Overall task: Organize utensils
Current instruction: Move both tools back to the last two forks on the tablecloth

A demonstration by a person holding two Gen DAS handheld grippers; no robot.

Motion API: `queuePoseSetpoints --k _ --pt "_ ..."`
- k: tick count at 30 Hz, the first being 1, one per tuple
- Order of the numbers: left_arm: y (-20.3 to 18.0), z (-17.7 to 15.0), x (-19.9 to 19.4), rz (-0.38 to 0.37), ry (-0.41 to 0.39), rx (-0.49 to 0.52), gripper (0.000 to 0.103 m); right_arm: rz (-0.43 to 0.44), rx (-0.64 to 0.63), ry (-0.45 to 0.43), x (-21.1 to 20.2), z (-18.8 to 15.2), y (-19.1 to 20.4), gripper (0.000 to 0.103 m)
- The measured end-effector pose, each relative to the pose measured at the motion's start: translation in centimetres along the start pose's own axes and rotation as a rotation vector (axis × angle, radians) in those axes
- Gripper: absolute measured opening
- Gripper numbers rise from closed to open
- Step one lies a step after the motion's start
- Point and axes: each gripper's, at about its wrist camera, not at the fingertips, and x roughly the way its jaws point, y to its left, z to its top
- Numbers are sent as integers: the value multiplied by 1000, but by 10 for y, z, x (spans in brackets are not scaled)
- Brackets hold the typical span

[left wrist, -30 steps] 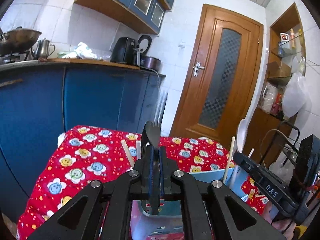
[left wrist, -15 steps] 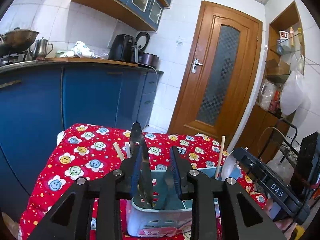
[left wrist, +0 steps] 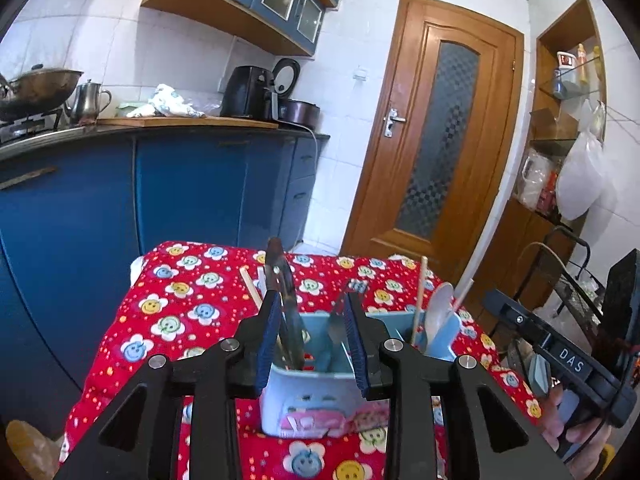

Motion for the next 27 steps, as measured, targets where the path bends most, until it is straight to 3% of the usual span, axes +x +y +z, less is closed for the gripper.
queuePoseSetpoints --k 9,13,27 --pt "-12 -16 -23 -2 63 19 35 -15 28 74 -32 -17 -6 24" --pt "-18 -26 -31 2 98 23 35 -8 25 115 -44 -28 -6 30" --pt "-30 -76 -35 -10 285 -27 35 -67 -7 207 -71 -68 -9 40"
